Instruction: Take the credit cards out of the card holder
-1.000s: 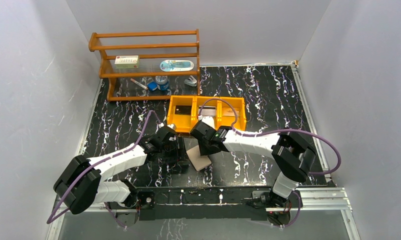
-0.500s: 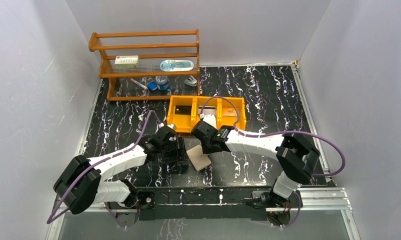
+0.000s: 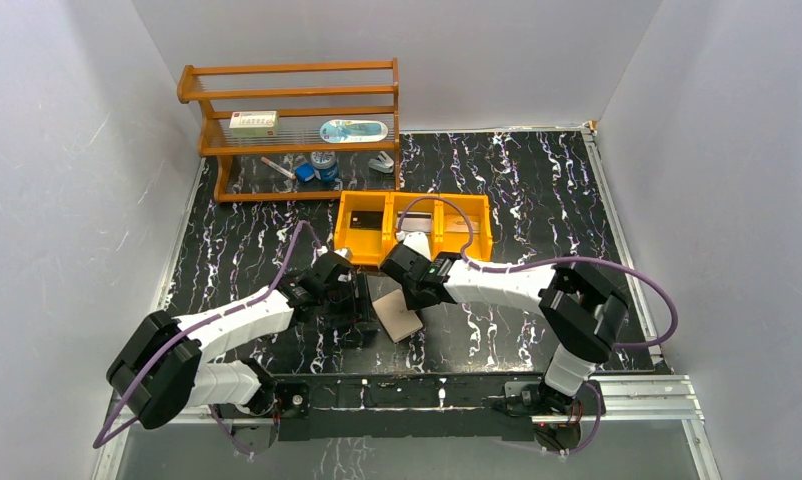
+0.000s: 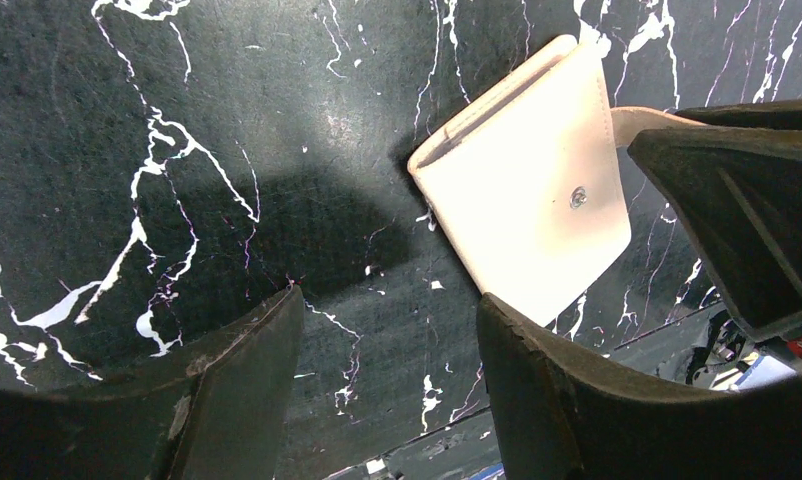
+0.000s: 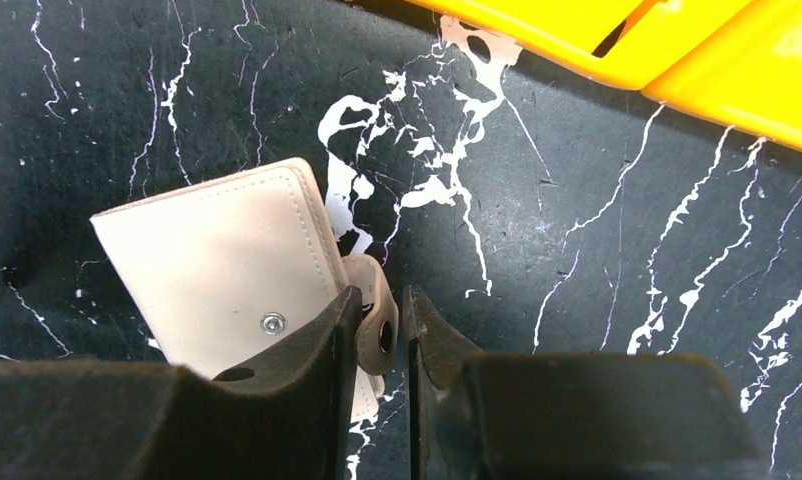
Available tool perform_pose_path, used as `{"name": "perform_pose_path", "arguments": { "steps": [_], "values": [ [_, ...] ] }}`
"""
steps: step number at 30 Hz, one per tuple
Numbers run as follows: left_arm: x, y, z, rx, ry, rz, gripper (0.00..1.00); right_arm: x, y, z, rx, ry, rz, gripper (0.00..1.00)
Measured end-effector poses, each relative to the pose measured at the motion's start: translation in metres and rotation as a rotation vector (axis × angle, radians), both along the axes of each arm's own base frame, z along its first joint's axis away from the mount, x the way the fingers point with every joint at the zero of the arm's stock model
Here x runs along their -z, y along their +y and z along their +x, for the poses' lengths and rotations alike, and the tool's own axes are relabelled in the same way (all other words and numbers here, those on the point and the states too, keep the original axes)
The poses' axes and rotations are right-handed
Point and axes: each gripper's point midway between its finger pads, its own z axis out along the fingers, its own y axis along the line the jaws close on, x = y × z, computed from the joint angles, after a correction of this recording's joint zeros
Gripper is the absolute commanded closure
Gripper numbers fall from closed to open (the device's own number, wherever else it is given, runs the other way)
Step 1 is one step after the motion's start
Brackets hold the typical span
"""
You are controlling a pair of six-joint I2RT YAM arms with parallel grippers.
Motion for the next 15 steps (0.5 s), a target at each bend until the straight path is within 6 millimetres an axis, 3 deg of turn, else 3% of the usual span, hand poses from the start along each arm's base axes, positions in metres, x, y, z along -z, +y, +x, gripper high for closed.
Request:
{"name": "perform_pose_path", "arguments": {
  "steps": [3, 8, 10, 15],
  "values": [
    [-0.001, 0.000, 0.000, 0.000, -0.001, -0.001, 0.38, 0.003, -0.001, 0.000, -0.007, 0.003, -0.010, 0.73],
    [-0.002, 0.000, 0.001, -0.002, -0.007, -0.002, 0.38, 0.005, -0.001, 0.001, -0.023, 0.002, -0.020, 0.94],
    [-0.004, 0.001, 0.002, -0.006, -0.016, -0.001, 0.32, 0.005, -0.001, 0.001, -0.023, 0.002, -0.020, 1.00],
    [-0.016, 0.010, 0.008, -0.055, -0.071, 0.007, 0.15, -0.001, -0.006, -0.004, -0.019, -0.001, 0.001, 1.00]
  ]
}}
